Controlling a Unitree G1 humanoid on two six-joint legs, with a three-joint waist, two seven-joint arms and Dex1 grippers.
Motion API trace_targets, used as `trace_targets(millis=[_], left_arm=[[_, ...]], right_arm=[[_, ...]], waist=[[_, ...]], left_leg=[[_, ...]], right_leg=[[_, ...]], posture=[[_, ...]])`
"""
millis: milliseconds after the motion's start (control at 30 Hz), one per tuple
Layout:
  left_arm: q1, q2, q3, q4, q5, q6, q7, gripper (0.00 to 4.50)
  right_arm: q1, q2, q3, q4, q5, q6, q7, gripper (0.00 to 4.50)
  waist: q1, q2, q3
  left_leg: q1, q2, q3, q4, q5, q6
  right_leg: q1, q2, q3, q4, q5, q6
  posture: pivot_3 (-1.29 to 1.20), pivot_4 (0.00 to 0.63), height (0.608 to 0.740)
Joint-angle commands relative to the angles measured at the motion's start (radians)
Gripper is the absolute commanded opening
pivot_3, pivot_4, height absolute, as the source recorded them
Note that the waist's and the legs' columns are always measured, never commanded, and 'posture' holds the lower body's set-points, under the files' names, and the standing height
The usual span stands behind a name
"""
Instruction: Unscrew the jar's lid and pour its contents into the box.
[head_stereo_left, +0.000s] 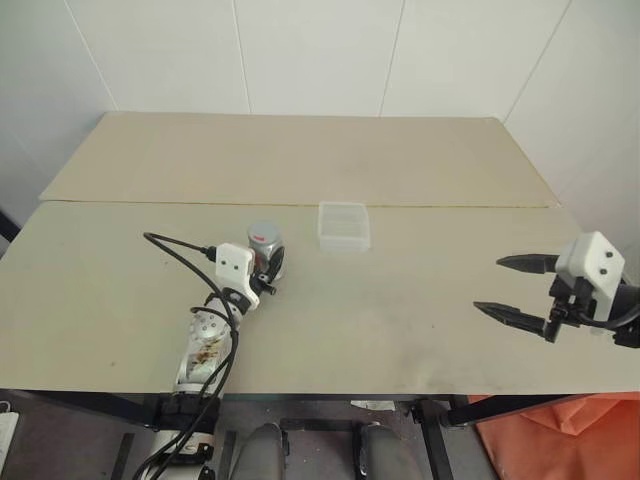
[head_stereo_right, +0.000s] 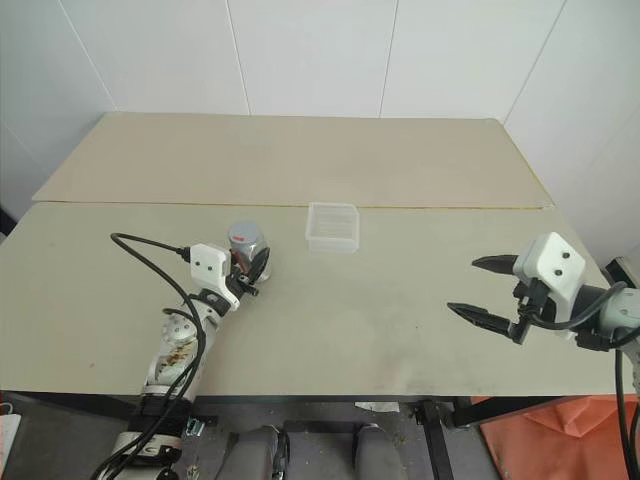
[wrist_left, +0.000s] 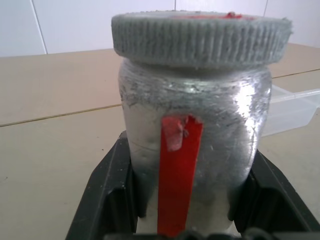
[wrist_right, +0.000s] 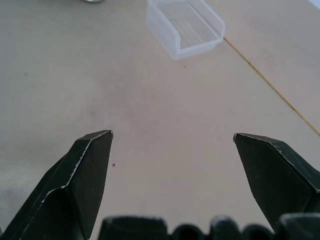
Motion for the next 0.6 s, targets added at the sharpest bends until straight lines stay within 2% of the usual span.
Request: trace_targets(millis=[33, 133, 267, 367, 467, 600], left_arm=[[-0.006, 0.007, -0.006, -0.057, -0.028, 0.022, -0.027, 1.94], [0.007, 0.024, -0.02, -0.127, -0.058, 0.056, -0.074, 1.94], [0.042, 0.085, -0.063, -0.255, -0.12, 0.105, -0.21, 1.94], [0.053, 0.125, -0.089, -0.322, -0.153, 0.138, -0.279, 1.94], [0.05, 0.13, -0.101, -0.343, -0.157, 0.15, -0.286, 1.94], [0.05, 0.127, -0.122, -0.354, -0.131, 0.15, -0.281, 1.94]], right_arm=[[-0.083, 0.055, 0.037, -0.096, 0.062, 0.048, -0.093, 4.5], [-0.195, 0.176, 0.149, -0.167, 0.075, 0.124, -0.242, 4.5], [-0.318, 0.398, 0.292, -0.255, 0.114, 0.217, -0.441, 4.5], [-0.374, 0.53, 0.394, -0.28, 0.084, 0.259, -0.564, 4.5], [-0.405, 0.594, 0.48, -0.285, 0.026, 0.259, -0.628, 4.5], [-0.406, 0.631, 0.518, -0.3, 0.013, 0.253, -0.653, 4.5]], waist=[[-0.006, 0.0, 0.0], [-0.013, 0.0, 0.0], [-0.021, 0.0, 0.0], [-0.022, 0.0, 0.0], [-0.017, 0.0, 0.0], [-0.017, 0.0, 0.0]], left_leg=[[0.0, 0.0, 0.0, 0.0, 0.0, 0.0], [0.0, 0.001, -0.001, 0.001, 0.0, 0.0], [-0.001, 0.002, -0.002, 0.0, 0.0, 0.0], [-0.001, 0.003, -0.003, -0.001, 0.0, 0.0], [-0.002, 0.002, -0.002, -0.001, 0.0, 0.0], [-0.002, 0.0, -0.002, 0.0, 0.0, 0.0]], right_leg=[[0.0, 0.0, 0.0, 0.0, 0.0, 0.0], [0.0, 0.001, 0.0, 0.001, 0.001, -0.001], [-0.001, 0.003, 0.0, 0.001, 0.001, -0.002], [-0.002, 0.004, 0.0, 0.001, 0.005, -0.009], [-0.002, 0.003, -0.001, 0.001, 0.005, -0.009], [-0.002, 0.0, -0.001, 0.0, 0.005, -0.009]], posture=[[0.0, 0.15, 0.74], [0.0, 0.15, 0.74], [0.0, 0.15, 0.74], [0.0, 0.15, 0.74], [0.0, 0.15, 0.74], [0.0, 0.15, 0.74]])
